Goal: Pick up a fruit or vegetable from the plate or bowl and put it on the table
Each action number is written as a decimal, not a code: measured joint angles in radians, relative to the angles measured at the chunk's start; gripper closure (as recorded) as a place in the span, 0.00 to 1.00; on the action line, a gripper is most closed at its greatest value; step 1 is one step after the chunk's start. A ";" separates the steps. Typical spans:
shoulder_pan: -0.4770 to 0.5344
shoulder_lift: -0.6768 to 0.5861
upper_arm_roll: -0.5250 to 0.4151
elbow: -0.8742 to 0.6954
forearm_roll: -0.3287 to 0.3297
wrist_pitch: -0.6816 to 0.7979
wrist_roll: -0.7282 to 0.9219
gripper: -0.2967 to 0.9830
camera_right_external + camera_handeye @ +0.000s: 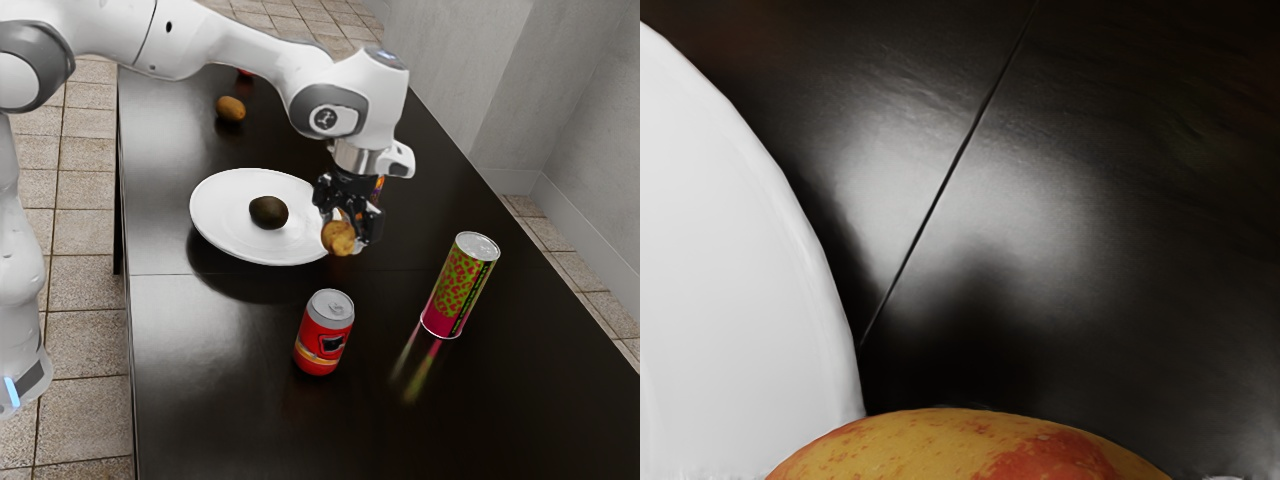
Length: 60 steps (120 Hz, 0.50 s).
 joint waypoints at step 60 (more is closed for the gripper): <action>-0.008 0.043 -0.060 0.030 0.002 0.011 -0.021 0.52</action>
